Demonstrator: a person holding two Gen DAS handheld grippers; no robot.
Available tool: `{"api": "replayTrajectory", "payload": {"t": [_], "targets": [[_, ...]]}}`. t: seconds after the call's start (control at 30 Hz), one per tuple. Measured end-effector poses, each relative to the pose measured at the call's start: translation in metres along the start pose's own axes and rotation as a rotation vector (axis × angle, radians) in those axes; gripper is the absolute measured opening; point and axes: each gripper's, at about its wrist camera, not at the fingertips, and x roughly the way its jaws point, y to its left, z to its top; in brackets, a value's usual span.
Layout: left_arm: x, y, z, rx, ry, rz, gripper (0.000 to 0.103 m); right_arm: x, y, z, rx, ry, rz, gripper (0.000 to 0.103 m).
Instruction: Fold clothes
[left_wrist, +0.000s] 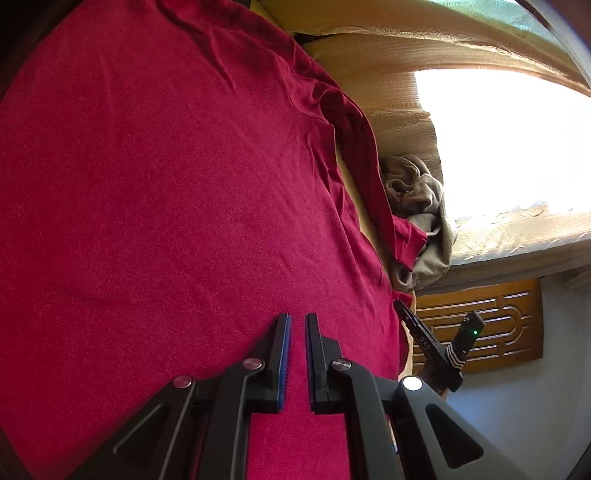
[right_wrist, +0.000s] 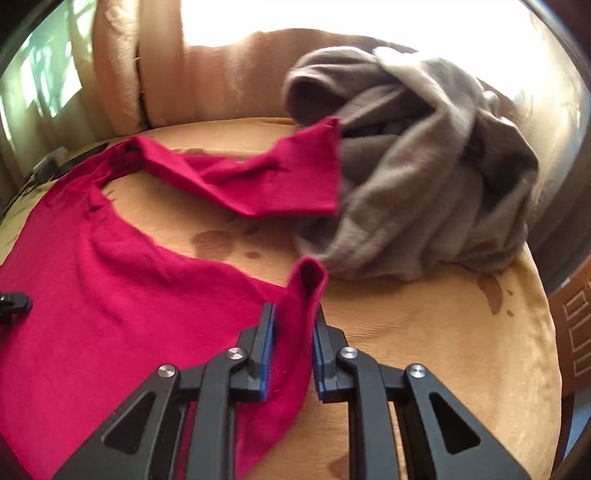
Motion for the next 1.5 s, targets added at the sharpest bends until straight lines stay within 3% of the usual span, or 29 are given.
{"api": "replayTrajectory", "payload": {"t": [0.1,0.2,0.23,0.3,0.37,0.43,0.47,0.5,0.63,0.8,0.83,0.9,0.93,0.97,1.13,1.23,1.27,1.33,1.37,1.43,1.5], "targets": [[0.0,-0.004,-0.002,0.059,-0.005,0.006,0.008,-0.004,-0.02,-0.007,0.023,-0.011,-0.004,0.02],[0.001,-0.009,-0.005,0.108,-0.013,0.02,0.008,-0.015,-0.017,-0.011,-0.044,-0.027,-0.136,0.021],[0.002,-0.01,-0.006,0.118,-0.014,0.029,0.008,-0.02,-0.016,-0.013,-0.053,-0.036,-0.143,0.021],[0.001,-0.012,-0.006,0.127,-0.01,0.051,0.008,-0.032,-0.018,-0.015,-0.027,-0.047,-0.057,0.023],[-0.003,-0.013,-0.007,0.118,-0.006,0.063,0.008,-0.044,-0.023,-0.014,0.03,-0.057,0.091,0.03],[-0.009,-0.015,-0.008,0.111,-0.008,0.057,0.008,-0.055,-0.025,-0.007,0.094,-0.066,0.243,0.055],[-0.013,-0.017,-0.008,0.112,-0.011,0.048,0.008,-0.059,-0.022,-0.001,0.119,-0.073,0.303,0.081],[-0.017,-0.02,-0.009,0.117,-0.014,0.041,0.008,-0.063,-0.018,0.005,0.132,-0.087,0.343,0.089],[-0.033,-0.032,-0.011,0.153,-0.03,0.021,0.008,-0.071,0.001,0.041,0.126,-0.096,0.373,0.088],[-0.043,-0.036,-0.01,0.207,-0.08,0.056,0.008,-0.041,-0.007,0.09,0.202,-0.067,0.362,0.088],[-0.042,-0.035,-0.01,0.222,-0.087,0.064,0.011,-0.031,-0.011,0.099,0.216,-0.061,0.354,0.088],[-0.039,-0.034,-0.012,0.251,-0.102,0.08,0.029,-0.01,-0.018,0.112,0.259,-0.046,0.354,0.088],[-0.038,-0.034,-0.012,0.265,-0.109,0.089,0.062,0.0,-0.024,0.117,0.291,-0.039,0.36,0.088],[-0.037,-0.034,-0.013,0.28,-0.116,0.097,0.083,0.009,-0.03,0.12,0.325,-0.029,0.376,0.088],[-0.03,-0.031,-0.017,0.353,-0.152,0.138,0.083,0.045,-0.048,0.117,0.443,0.025,0.483,0.088],[-0.027,-0.03,-0.019,0.397,-0.173,0.163,0.088,0.066,-0.045,0.108,0.434,0.085,0.472,0.089],[-0.025,-0.03,-0.019,0.411,-0.18,0.171,0.096,0.07,-0.042,0.106,0.409,0.092,0.461,0.089],[-0.023,-0.029,-0.021,0.44,-0.195,0.188,0.102,0.07,-0.031,0.104,0.321,0.077,0.434,0.094],[-0.02,-0.031,-0.022,0.458,-0.195,0.212,0.102,0.07,-0.022,0.104,0.266,0.079,0.412,0.103],[-0.019,-0.032,-0.022,0.466,-0.191,0.228,0.102,0.071,0.0,0.103,0.145,0.091,0.329,0.103],[-0.024,-0.025,-0.02,0.431,-0.207,0.179,0.102,0.071,0.018,0.098,0.043,0.086,0.233,0.103]]}}
